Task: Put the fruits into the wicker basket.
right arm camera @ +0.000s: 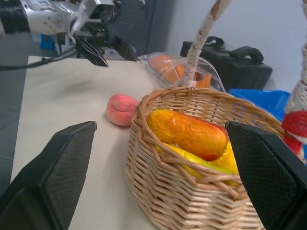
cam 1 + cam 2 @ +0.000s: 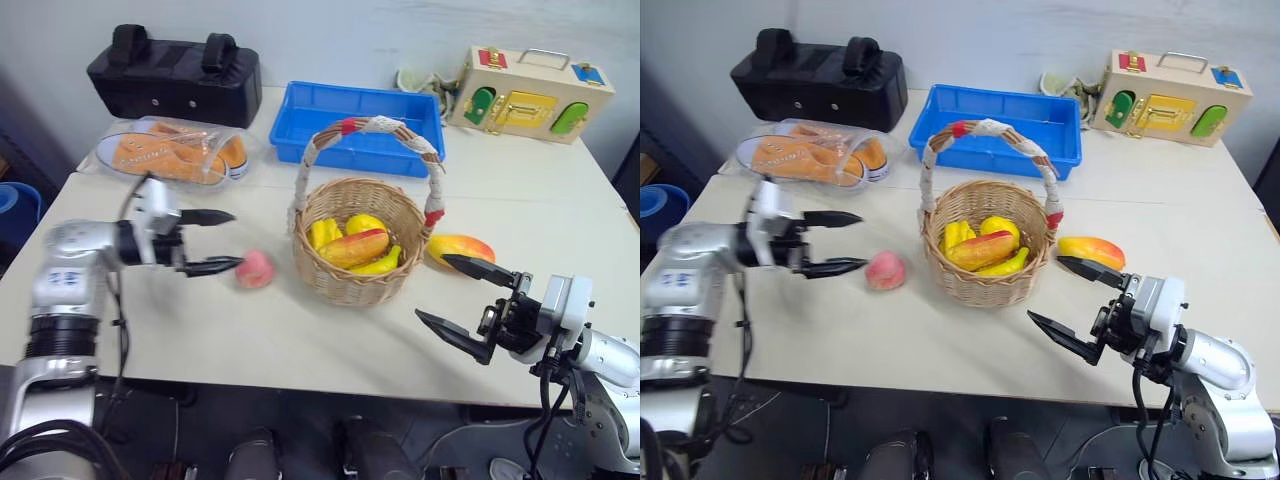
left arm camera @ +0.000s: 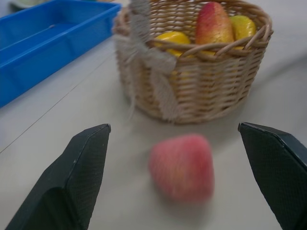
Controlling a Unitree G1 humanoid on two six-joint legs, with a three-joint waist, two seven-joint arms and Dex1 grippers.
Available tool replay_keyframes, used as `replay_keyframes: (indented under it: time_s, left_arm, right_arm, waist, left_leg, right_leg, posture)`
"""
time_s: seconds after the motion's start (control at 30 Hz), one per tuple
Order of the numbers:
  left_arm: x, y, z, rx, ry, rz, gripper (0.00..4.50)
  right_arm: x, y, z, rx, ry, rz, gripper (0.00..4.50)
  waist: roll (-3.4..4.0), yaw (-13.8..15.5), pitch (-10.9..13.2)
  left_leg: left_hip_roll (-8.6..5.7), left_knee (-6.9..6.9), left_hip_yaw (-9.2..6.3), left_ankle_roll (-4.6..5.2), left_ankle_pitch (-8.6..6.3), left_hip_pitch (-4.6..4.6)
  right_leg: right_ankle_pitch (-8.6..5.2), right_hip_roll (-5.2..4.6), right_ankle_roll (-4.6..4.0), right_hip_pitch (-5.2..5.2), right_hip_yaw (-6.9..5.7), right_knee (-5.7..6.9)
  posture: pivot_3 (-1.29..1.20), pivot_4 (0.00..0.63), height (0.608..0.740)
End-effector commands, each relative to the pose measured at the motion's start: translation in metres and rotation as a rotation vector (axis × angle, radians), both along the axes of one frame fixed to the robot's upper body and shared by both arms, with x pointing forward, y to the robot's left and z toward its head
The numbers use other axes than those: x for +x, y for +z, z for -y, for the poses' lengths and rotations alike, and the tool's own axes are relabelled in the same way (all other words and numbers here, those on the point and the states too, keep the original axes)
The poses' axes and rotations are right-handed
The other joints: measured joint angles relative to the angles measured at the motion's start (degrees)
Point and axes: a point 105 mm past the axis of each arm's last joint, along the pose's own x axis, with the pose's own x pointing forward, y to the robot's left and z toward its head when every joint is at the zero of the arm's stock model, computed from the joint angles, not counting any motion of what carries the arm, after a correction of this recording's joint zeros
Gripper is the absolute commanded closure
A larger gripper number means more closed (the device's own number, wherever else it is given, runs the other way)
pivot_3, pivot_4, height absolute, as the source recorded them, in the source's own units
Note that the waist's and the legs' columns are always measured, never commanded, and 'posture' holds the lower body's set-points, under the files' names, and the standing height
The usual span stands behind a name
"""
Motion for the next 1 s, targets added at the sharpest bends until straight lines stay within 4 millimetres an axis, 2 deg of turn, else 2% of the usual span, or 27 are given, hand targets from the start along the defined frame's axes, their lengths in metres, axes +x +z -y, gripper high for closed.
replay_keyframes:
  time_s: [0.03, 0.17, 0.27, 0.33, 0.4, 0.43, 0.6, 0.67, 0.7, 0.73, 0.87, 1.0]
  left_arm:
    - [0.012, -0.018, -0.001, 0.102, 0.026, 0.001, 0.02]
    - [0.013, -0.03, -0.004, 0.142, 0.018, -0.04, 0.02]
    - [0.006, -0.039, -0.014, 0.198, 0.022, -0.061, 0.63]
    - [0.003, -0.041, -0.022, 0.223, 0.036, -0.06, 1.19]
    - [0.004, -0.037, -0.028, 0.222, 0.06, -0.031, 1.77]
    - [0.003, -0.031, -0.028, 0.209, 0.055, -0.004, 1.89]
    - [-0.013, 0.005, -0.011, 0.135, -0.088, 0.066, 1.95]
    - [-0.024, 0.059, 0.024, -0.002, -0.188, 0.163, 1.95]
    - [-0.028, 0.077, 0.041, -0.042, -0.219, 0.216, 1.95]
    - [-0.031, 0.088, 0.054, -0.066, -0.238, 0.24, 1.95]
    - [-0.011, 0.089, 0.1, -0.062, -0.176, 0.334, 1.95]
    - [-0.002, 0.09, 0.138, -0.061, -0.152, 0.443, 1.95]
  right_arm:
    - [-0.004, 0.013, -0.006, 0.001, 0.006, 0.05, 0.0]
    - [-0.007, 0.014, -0.006, 0.001, -0.01, 0.041, 0.0]
    - [-0.009, 0.013, -0.003, 0.001, -0.03, 0.034, 0.0]
    - [-0.009, 0.012, -0.002, 0.002, -0.038, 0.032, 0.0]
    - [-0.01, 0.011, -0.002, 0.004, -0.042, 0.028, 0.0]
    - [-0.01, 0.011, -0.001, 0.004, -0.043, 0.026, 0.0]
    - [-0.012, 0.01, 0.002, 0.002, -0.052, 0.024, 0.0]
    - [-0.012, 0.012, 0.008, 0.014, -0.088, 0.029, 0.0]
    - [-0.012, 0.013, 0.012, 0.025, -0.108, 0.029, 0.0]
    - [-0.012, 0.013, 0.014, 0.029, -0.12, 0.028, 0.0]
    - [-0.013, 0.01, 0.012, 0.032, -0.122, 0.027, 0.0]
    - [-0.013, 0.012, 0.006, 0.048, -0.114, 0.04, 0.0]
  waist:
    - [-0.01, -0.6, 0.0]
    - [0.0, -0.6, 0.0]
    - [0.0, -0.5, 0.0]
    - [-0.01, -0.4, 0.0]
    - [0.0, -0.4, 0.0]
    - [0.0, -0.4, 0.0]
    - [-0.01, -0.2, 0.0]
    - [-0.03, 0.0, 0.0]
    - [-0.04, 0.4, 0.0]
    - [-0.04, 0.9, 0.0]
    - [0.32, 1.3, -0.2]
    - [0.32, 0.8, -0.2]
  left_leg:
    - [0.04, -0.02, 0.0, -0.06, 0.02, 0.01]
    - [0.12, -0.03, -0.1, -0.24, 0.11, 0.03]
    - [0.1, -0.01, -0.11, -0.2, 0.11, 0.01]
    - [0.09, 0.01, -0.08, -0.16, 0.09, 0.01]
    - [0.09, 0.03, -0.1, -0.15, 0.08, 0.02]
    - [0.09, 0.04, -0.1, -0.15, 0.08, 0.02]
    - [0.09, 0.07, -0.11, -0.12, 0.08, -0.02]
    - [0.08, 0.07, -0.11, -0.11, 0.07, -0.02]
    - [0.08, 0.08, -0.17, -0.11, 0.08, -0.08]
    - [0.08, 0.14, -0.26, -0.11, 0.07, -0.11]
    - [0.0, 0.22, -0.21, -0.01, -0.02, 0.06]
    - [-0.01, 0.27, -0.16, -0.03, 0.01, 0.05]
  right_leg:
    - [0.0, 0.04, 0.0, -0.06, 0.0, 0.05]
    - [0.0, 0.14, -0.01, -0.14, -0.02, 0.25]
    - [-0.01, 0.09, -0.02, -0.12, -0.02, 0.25]
    - [-0.01, 0.06, -0.02, -0.1, -0.01, 0.24]
    - [-0.01, 0.04, -0.02, -0.07, -0.03, 0.24]
    - [-0.01, 0.04, -0.02, -0.07, -0.03, 0.24]
    - [-0.01, 0.03, -0.02, -0.06, -0.05, 0.23]
    - [-0.01, 0.02, -0.02, -0.05, -0.06, 0.23]
    - [-0.01, 0.02, -0.01, -0.06, -0.09, 0.23]
    - [-0.01, 0.01, -0.01, -0.04, -0.13, 0.23]
    - [-0.01, 0.02, 0.04, 0.24, -0.04, 0.03]
    - [-0.01, 0.09, 0.07, 0.15, 0.06, 0.14]
  posture:
    - [0.0, 0.15, 0.74]
    - [0.0, 0.15, 0.74]
    - [0.0, 0.15, 0.74]
    - [0.0, 0.15, 0.74]
    - [0.0, 0.15, 0.74]
    - [0.0, 0.15, 0.74]
    - [0.0, 0.15, 0.74]
    - [0.0, 0.15, 0.74]
    - [0.0, 0.15, 0.74]
    - [0.0, 0.15, 0.74]
    - [0.0, 0.15, 0.74]
    - [0.0, 0.15, 0.74]
